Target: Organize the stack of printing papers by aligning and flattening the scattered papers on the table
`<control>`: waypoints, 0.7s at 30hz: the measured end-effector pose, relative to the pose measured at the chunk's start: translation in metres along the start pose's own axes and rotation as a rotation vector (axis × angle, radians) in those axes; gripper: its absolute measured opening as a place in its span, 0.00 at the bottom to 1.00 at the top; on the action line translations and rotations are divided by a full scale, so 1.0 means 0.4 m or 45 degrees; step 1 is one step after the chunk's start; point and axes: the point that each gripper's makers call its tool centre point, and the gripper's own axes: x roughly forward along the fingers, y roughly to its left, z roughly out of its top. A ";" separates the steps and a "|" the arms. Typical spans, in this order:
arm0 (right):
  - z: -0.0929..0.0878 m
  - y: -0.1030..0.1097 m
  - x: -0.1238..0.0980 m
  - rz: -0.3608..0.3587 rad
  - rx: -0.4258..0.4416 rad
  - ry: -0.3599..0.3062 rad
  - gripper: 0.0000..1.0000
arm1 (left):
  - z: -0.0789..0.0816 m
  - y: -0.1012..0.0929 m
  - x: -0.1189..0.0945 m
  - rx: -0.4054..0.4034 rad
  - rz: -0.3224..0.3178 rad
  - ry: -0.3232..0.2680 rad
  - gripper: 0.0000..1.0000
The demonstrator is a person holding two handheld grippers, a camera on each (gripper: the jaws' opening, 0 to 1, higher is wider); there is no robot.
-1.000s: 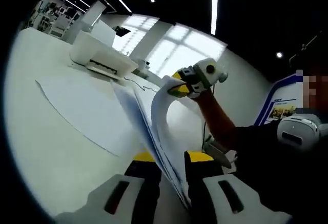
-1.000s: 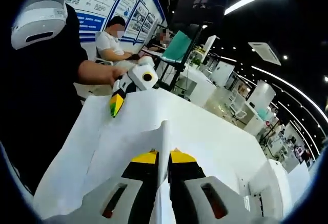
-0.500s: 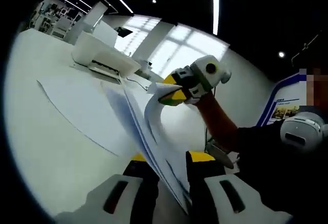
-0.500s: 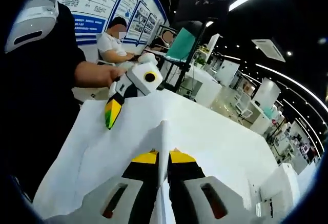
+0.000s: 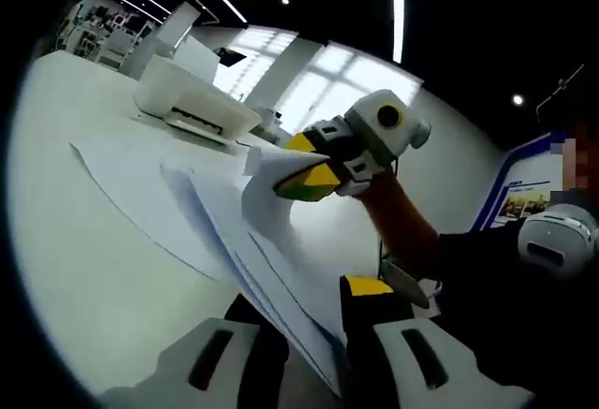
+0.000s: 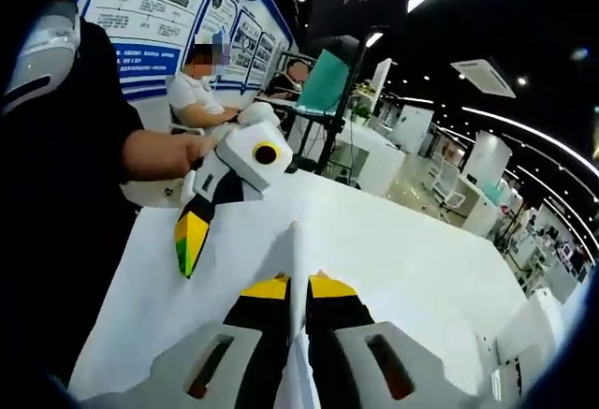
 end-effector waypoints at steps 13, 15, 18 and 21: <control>0.029 0.036 0.035 0.021 0.030 -0.046 0.02 | -0.003 0.003 0.002 0.002 0.012 0.004 0.25; 0.031 0.037 0.037 0.017 0.042 -0.047 0.02 | -0.003 0.003 0.001 0.002 0.016 0.006 0.25; 0.036 0.039 0.039 0.013 0.059 -0.064 0.02 | -0.003 0.006 -0.002 0.006 0.027 0.008 0.22; 0.042 0.043 0.040 0.015 0.072 -0.085 0.03 | 0.000 0.013 -0.007 0.013 0.038 0.005 0.20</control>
